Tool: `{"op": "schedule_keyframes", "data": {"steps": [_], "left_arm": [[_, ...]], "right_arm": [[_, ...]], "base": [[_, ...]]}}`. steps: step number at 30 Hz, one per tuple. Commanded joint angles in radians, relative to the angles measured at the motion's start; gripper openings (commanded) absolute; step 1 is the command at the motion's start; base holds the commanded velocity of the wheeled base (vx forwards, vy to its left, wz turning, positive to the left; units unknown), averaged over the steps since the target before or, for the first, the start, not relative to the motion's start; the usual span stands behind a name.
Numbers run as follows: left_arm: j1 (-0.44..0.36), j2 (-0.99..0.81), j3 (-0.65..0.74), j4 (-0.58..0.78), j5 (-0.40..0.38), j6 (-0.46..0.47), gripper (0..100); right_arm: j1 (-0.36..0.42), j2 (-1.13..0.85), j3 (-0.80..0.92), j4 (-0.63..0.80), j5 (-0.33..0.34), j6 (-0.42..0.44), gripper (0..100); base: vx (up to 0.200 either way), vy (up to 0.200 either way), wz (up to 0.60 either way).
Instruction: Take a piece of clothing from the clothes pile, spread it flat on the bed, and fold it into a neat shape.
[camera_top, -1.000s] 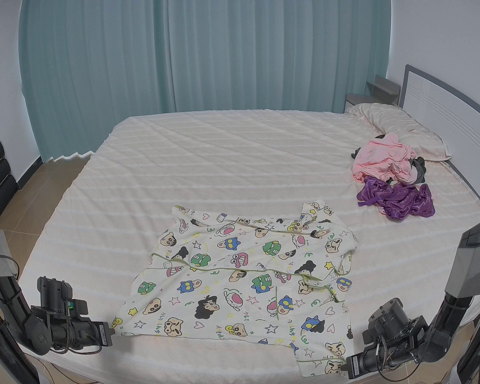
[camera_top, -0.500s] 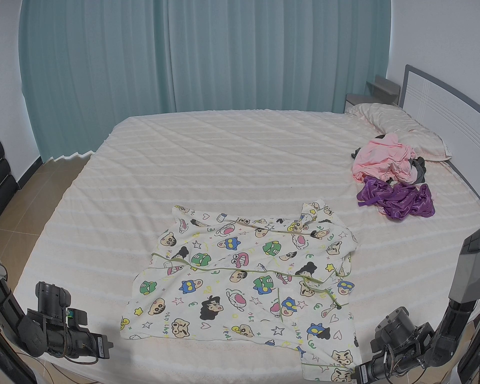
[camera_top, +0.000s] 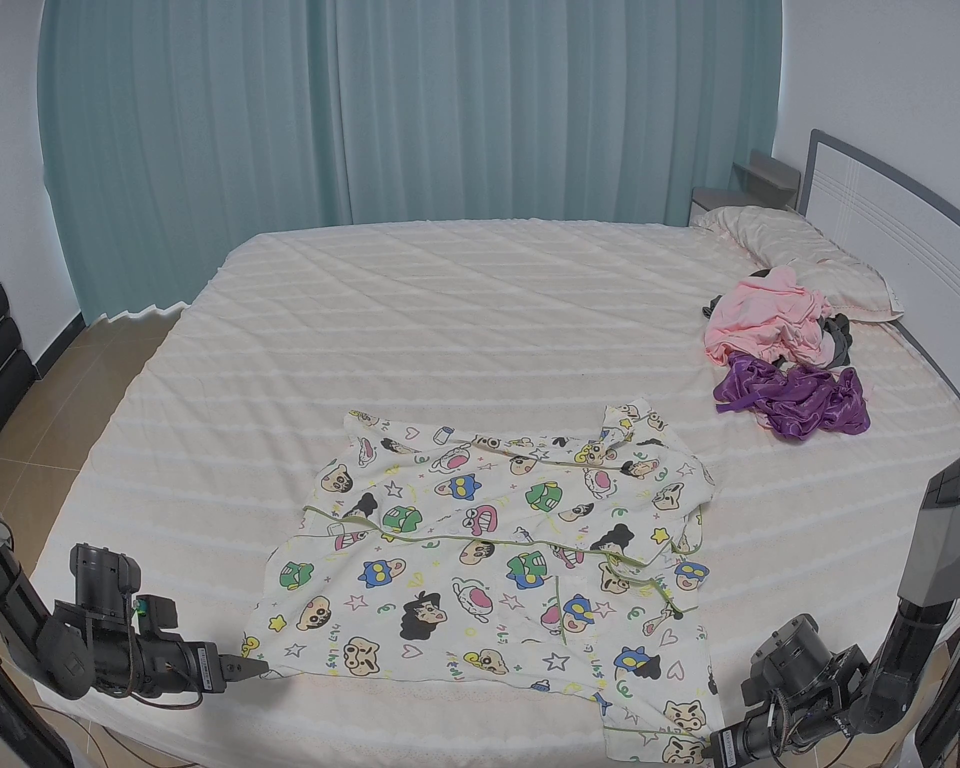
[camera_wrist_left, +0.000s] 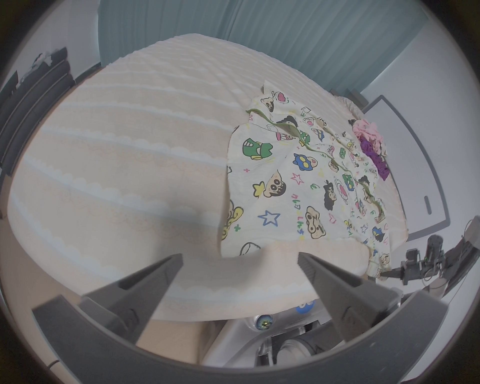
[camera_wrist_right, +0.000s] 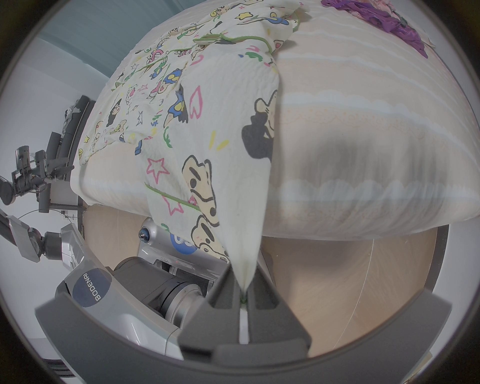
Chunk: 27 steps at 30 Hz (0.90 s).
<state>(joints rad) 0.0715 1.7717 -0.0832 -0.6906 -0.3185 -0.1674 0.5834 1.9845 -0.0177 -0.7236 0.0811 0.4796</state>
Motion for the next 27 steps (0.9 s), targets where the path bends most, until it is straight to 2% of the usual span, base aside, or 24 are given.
{"op": "schedule_keyframes", "data": {"steps": [1, 6, 7, 10, 15, 17, 18, 22, 27], "left_arm": [[-0.013, 0.064, -0.032, -0.001, -0.028, -0.030, 100], [-0.048, 0.138, -0.066, -0.015, -0.028, -0.086, 100], [-0.061, 0.166, -0.076, -0.043, -0.025, -0.127, 100], [-0.096, 0.213, -0.086, -0.089, -0.010, -0.173, 100], [-0.154, 0.341, -0.109, -0.184, 0.111, -0.231, 100], [-0.165, 0.371, -0.105, -0.233, 0.128, -0.254, 100], [-0.168, 0.377, -0.101, -0.260, 0.131, -0.267, 0], [-0.177, 0.371, -0.093, -0.280, 0.136, -0.297, 0], [-0.182, 0.353, -0.043, -0.283, 0.142, -0.291, 0]], "right_arm": [[0.001, 0.002, 0.012, 0.000, 0.000, 0.001, 0], [0.001, 0.001, 0.012, 0.000, 0.000, 0.001, 0], [0.001, 0.001, 0.010, 0.000, 0.002, 0.001, 0], [0.001, 0.002, 0.010, 0.000, 0.002, 0.002, 0], [0.000, -0.003, 0.012, 0.000, 0.002, 0.002, 0], [0.001, -0.004, 0.012, 0.000, 0.002, 0.002, 0], [0.000, -0.004, 0.012, 0.000, 0.002, 0.002, 0], [0.000, -0.004, 0.015, 0.000, 0.002, 0.002, 0], [0.000, -0.004, 0.016, 0.012, 0.002, 0.002, 0]], "base": [[0.000, 0.000, 0.00], [0.000, 0.000, 0.00], [0.000, 0.000, 0.00], [0.000, 0.000, 0.00], [0.000, 0.000, 0.00], [0.000, 0.000, 0.00], [0.000, 0.000, 0.00], [0.000, 0.000, 0.00], [0.000, 0.000, 0.00]]}}
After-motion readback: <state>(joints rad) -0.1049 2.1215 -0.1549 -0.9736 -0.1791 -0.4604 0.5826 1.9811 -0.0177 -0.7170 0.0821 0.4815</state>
